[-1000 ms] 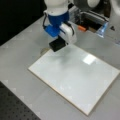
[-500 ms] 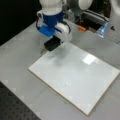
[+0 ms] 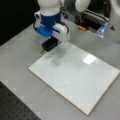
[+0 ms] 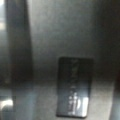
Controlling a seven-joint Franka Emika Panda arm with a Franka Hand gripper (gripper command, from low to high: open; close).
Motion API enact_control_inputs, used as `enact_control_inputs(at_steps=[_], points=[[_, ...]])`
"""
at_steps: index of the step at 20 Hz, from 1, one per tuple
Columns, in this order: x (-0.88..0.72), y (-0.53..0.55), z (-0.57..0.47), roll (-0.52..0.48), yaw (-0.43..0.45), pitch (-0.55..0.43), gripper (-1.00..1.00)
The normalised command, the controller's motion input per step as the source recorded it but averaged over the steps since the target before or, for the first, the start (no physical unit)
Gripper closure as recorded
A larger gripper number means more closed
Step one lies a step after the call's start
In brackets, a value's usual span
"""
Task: Erasing curve lines
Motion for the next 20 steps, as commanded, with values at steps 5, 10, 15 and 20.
enact_control_inputs(at_steps=[5,10,15,20], points=[[0.19,-0.23,0.01,-0.075,0.243,0.03,1.0],[0.19,-0.29,0.03,-0.071,0.281,0.056,1.0],[0.25,-0.36,0.02,-0.037,0.259,0.087,1.0],[0.23,-0.35,0.02,-0.008,0.2,0.101,1.0]])
